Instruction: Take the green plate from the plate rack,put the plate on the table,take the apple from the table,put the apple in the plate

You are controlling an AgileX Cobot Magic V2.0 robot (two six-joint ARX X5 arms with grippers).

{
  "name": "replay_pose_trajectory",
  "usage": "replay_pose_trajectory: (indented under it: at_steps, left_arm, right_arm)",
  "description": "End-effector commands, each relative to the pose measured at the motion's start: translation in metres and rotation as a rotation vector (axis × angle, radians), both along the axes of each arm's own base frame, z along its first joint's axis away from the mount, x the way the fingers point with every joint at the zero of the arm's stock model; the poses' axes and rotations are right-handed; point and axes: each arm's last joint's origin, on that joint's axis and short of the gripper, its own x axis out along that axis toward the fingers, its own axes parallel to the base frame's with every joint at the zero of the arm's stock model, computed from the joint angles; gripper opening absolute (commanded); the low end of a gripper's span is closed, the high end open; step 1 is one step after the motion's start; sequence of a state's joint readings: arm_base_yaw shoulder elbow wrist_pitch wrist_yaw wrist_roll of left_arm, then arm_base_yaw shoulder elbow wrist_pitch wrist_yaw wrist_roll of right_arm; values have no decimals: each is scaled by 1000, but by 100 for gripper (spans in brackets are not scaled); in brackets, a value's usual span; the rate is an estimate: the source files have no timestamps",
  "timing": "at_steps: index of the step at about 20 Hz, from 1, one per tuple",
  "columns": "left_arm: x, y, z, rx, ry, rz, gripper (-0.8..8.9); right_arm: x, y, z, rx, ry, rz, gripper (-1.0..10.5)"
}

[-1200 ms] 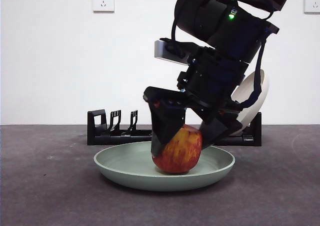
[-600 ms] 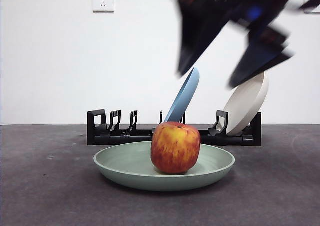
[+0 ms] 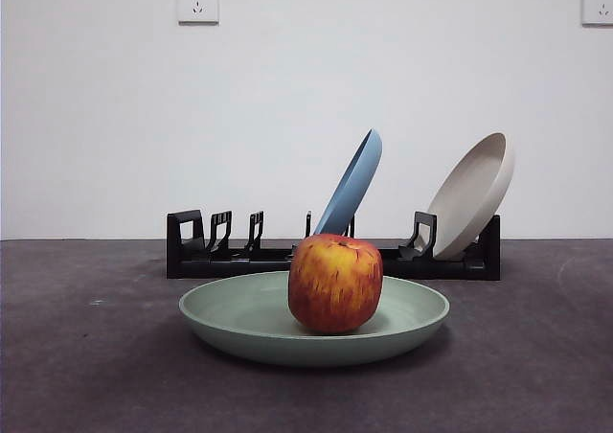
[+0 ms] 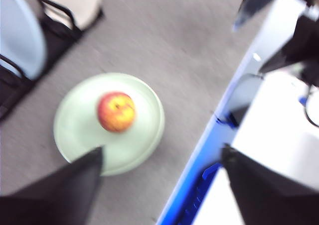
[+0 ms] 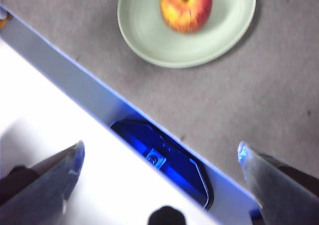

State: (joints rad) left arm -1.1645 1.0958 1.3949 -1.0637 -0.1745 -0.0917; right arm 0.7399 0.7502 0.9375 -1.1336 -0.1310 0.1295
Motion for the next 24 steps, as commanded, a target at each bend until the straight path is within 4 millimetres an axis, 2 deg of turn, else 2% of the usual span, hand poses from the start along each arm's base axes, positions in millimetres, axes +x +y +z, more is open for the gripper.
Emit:
replay_pose_trajectory:
  at_steps: [1, 3, 4, 24]
  left_arm:
    - [-1, 1, -2, 13, 21, 9, 11]
    - [-1, 2, -3, 25, 27, 9, -9]
    - [-1, 2, -3, 32, 31, 9, -9]
    - [-3, 4, -5, 56, 52, -2, -3]
  right_arm:
    - [-4, -3, 1, 2, 13, -7, 257]
    - [-5, -4, 1, 6, 15, -3, 10]
    - [-5, -4, 1, 17, 22, 8, -8]
    - [-4, -2, 3, 32, 2, 6, 0]
